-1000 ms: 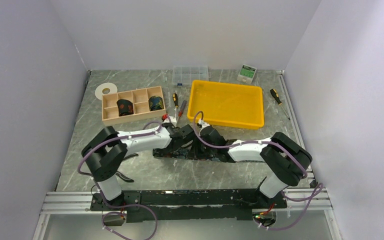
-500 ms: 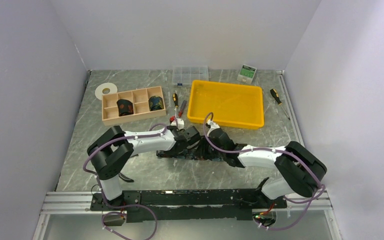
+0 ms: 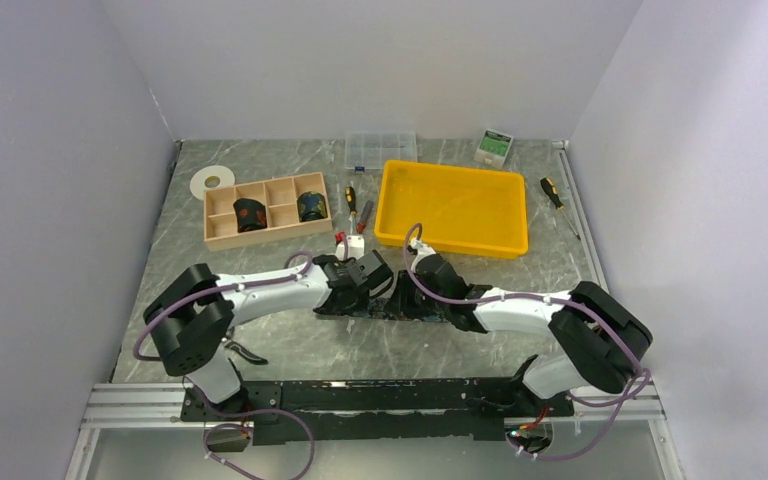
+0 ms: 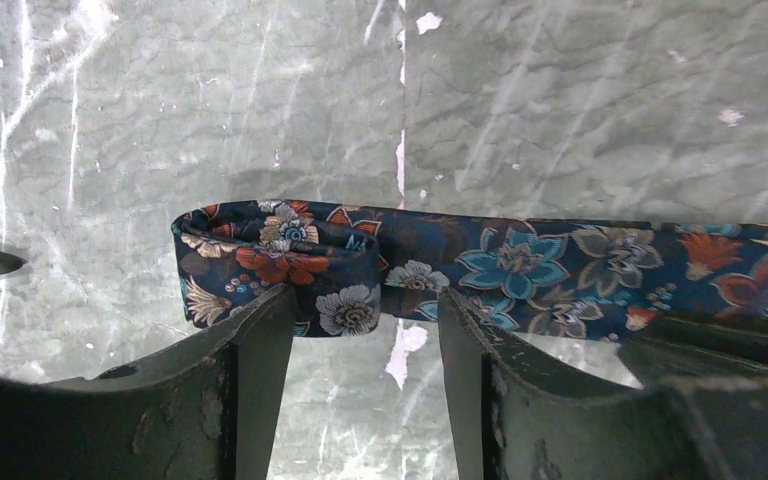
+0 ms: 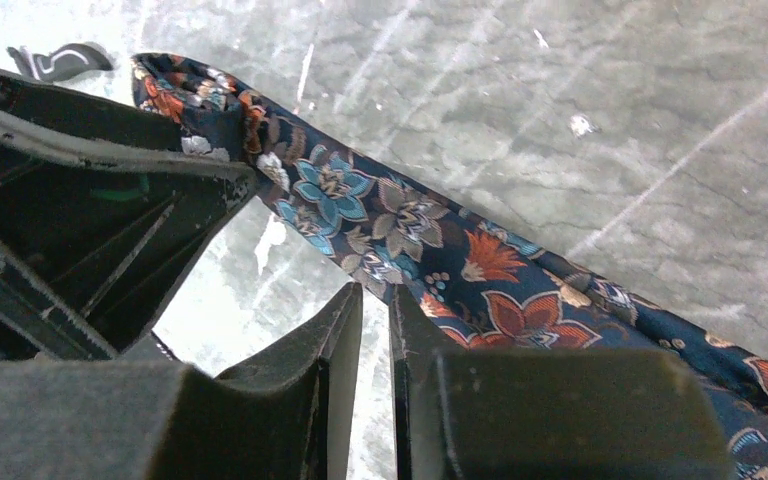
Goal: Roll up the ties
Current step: Roll the tie at the center of the board.
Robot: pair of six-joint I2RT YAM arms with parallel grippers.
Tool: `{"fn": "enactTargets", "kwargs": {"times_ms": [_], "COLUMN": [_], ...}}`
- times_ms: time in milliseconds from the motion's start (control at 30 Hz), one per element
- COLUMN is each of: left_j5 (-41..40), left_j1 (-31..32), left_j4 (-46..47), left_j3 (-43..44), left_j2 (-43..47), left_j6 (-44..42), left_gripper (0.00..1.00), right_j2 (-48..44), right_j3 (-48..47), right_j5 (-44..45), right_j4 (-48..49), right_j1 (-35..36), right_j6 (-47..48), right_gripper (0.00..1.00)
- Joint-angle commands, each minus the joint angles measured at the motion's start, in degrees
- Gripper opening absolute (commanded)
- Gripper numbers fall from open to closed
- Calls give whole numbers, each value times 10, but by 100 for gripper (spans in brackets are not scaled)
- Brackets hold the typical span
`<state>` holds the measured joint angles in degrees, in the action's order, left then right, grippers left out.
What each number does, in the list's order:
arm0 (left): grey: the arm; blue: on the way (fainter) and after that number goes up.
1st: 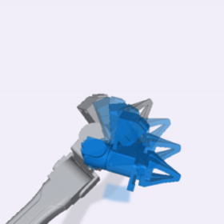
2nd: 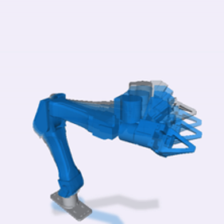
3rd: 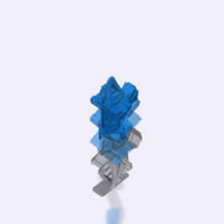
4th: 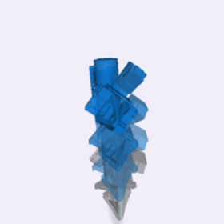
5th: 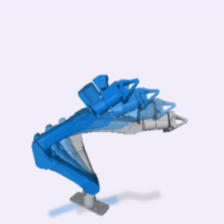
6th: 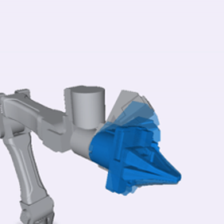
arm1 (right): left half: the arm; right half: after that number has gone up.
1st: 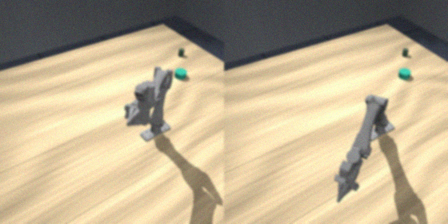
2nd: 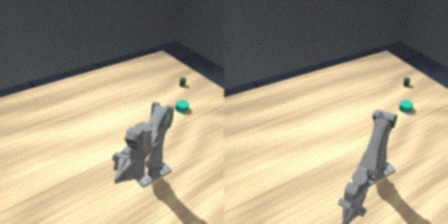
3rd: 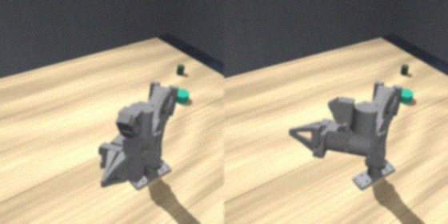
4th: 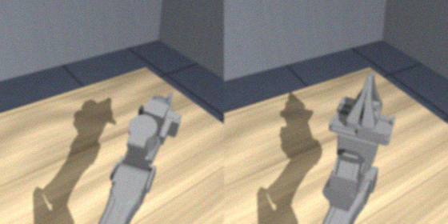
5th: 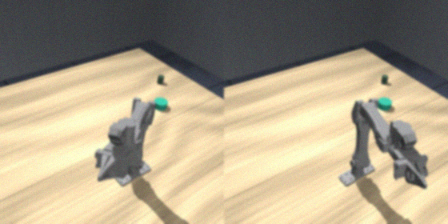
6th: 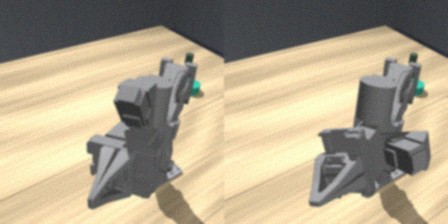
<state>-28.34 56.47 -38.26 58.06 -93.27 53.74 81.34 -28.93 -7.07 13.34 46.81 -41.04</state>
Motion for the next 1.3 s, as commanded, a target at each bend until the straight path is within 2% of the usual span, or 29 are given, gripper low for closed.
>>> {"fn": "enactTargets", "kwargs": {"times_ms": [0, 167, 367, 500, 567, 633, 733, 867, 1033, 1267], "left_j5": [13, 7, -6, -46, -50, -2, 138, 256, 337, 376], "left_j1": [4, 2, 0, -4, -22, -76, -204, -308, -362, -373], "left_j4": [16, 16, -1, -29, -8, 47, 148, 228, 275, 320], "left_j3": [-4, -16, -27, -52, -93, -146, -230, -296, -323, -335], "left_j2": [43, 69, 109, 191, 250, 312, 385, 421, 384, 348], "left_j6": [-9, -9, 1, 28, 30, 7, -23, -30, -32, -40], "left_gripper": [60, 61, 61, 62, 63, 64, 64, 64, 63, 63], "right_j2": [1, 8, 27, 46, 66, 90, 127, 164, 199, 214], "right_j3": [-37, -55, -77, -106, -138, -172, -215, -251, -277, -269], "right_j5": [-19, -43, -59, -71, -72, -69, -56, -45, -40, -21], "right_j4": [9, 14, 16, 9, -4, -20, -47, -63, -81, -91], "right_j1": [-1, 0, 3, 13, 24, 38, 53, 59, 61, 61], "right_j6": [11, 6, 0, 0, 5, 9, 16, 15, 14, 9], "right_gripper": [23, 34, 40, 48, 50, 51, 49, 46, 43, 37]}}
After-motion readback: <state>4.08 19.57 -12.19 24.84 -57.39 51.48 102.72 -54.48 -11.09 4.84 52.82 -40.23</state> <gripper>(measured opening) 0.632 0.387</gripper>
